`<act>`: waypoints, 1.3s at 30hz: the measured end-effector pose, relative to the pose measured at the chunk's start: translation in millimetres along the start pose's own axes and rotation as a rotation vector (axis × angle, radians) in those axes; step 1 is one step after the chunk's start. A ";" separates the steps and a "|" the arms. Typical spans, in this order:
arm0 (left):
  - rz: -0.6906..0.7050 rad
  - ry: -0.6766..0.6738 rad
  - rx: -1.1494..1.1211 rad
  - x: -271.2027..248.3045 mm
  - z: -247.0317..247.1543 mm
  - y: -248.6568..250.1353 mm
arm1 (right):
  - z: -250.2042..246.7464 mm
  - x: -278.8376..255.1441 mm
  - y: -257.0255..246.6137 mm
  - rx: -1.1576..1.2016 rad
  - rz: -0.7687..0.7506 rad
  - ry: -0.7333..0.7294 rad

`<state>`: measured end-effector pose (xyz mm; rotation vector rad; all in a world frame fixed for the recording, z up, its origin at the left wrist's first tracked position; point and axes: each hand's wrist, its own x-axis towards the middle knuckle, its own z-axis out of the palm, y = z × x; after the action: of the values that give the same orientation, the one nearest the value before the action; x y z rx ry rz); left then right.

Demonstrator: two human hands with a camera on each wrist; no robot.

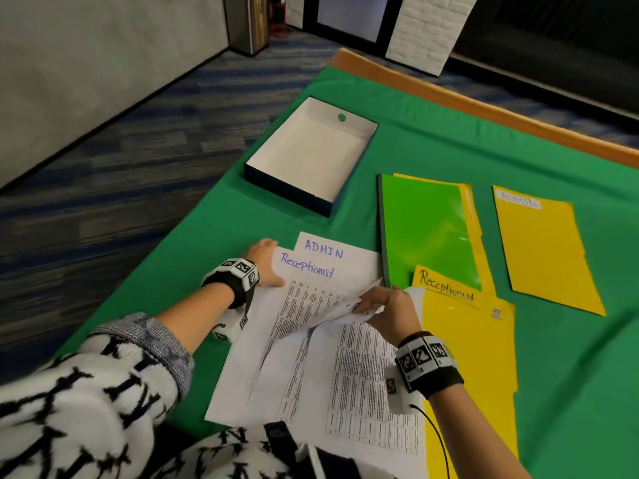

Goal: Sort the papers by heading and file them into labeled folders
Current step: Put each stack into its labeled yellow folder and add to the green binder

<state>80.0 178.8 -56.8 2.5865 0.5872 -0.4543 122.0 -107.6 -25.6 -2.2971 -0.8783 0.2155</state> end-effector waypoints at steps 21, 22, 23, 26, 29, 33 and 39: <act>-0.013 0.133 -0.847 -55.1 -22.1 11.6 | -3.6 17.1 -52.3 0.292 0.015 0.031; 0.008 0.116 -0.881 -60.8 -23.5 13.2 | -2.2 19.5 -53.1 0.251 -0.016 0.034; 0.026 0.097 -0.911 -65.4 -24.2 14.8 | -0.4 21.8 -53.8 0.213 -0.059 0.040; 0.080 0.064 -0.987 -74.6 -21.4 20.5 | 6.3 26.7 -57.2 0.104 -0.181 0.049; 0.068 0.089 -1.144 -73.4 -17.9 21.6 | 11.2 26.6 -55.8 0.089 -0.211 0.094; -0.039 0.104 -1.193 -67.6 -19.3 14.3 | 11.2 18.6 -46.9 0.111 -0.226 0.072; 0.026 0.198 -1.068 -69.1 -20.1 6.6 | 11.0 5.4 -39.9 0.168 -0.207 0.043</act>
<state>28.3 160.8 -9.6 1.6058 0.6257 0.1326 100.7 -76.2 -8.3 -2.0332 -1.0286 0.1424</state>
